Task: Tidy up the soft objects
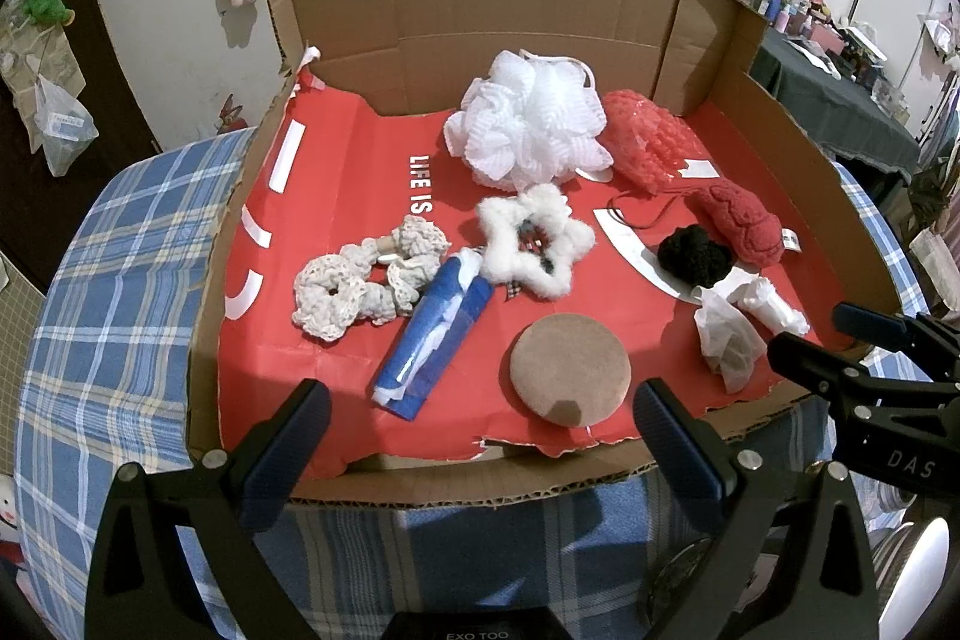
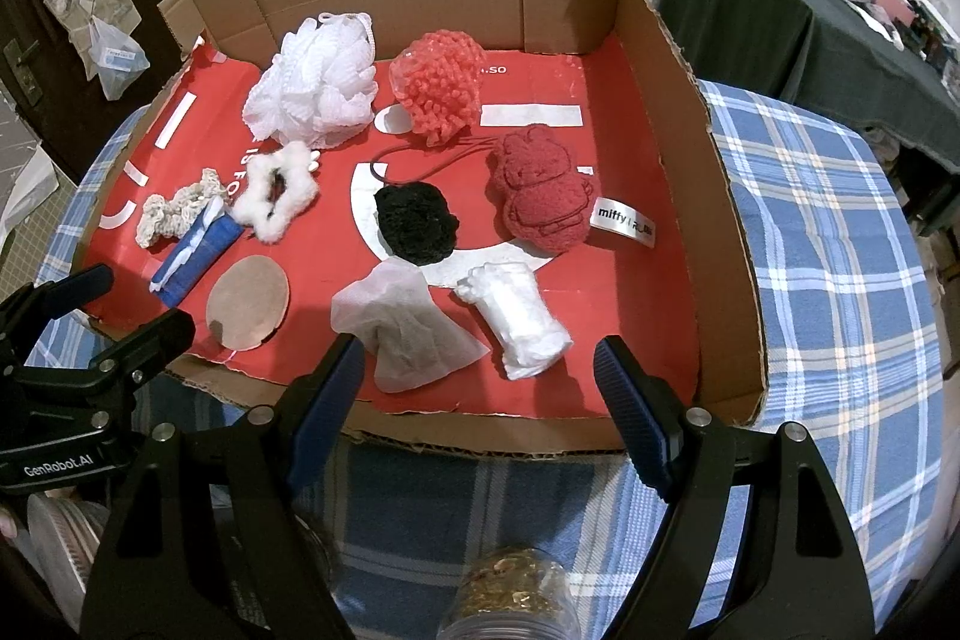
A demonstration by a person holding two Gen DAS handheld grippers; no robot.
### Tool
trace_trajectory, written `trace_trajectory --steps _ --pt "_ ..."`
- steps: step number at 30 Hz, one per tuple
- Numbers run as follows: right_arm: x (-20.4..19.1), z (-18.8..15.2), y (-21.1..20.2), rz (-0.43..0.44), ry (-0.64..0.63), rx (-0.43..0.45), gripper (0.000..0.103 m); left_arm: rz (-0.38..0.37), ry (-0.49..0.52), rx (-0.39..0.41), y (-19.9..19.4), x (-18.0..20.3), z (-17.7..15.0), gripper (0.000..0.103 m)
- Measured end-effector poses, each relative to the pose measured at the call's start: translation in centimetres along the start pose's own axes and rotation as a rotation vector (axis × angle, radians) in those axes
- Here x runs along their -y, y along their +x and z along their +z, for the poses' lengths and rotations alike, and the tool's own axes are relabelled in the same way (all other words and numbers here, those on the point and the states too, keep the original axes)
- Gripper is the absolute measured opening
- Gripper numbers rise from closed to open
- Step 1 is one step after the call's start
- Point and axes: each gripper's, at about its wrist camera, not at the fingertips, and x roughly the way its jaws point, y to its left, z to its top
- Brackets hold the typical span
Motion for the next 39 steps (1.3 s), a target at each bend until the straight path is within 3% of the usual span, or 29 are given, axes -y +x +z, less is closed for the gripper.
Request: trace_trajectory --steps 39 --pt "-0.32 -0.06 -0.07 -0.008 -0.018 0.008 0.078 -0.002 -0.008 0.000 -0.13 -0.15 -0.11 0.103"
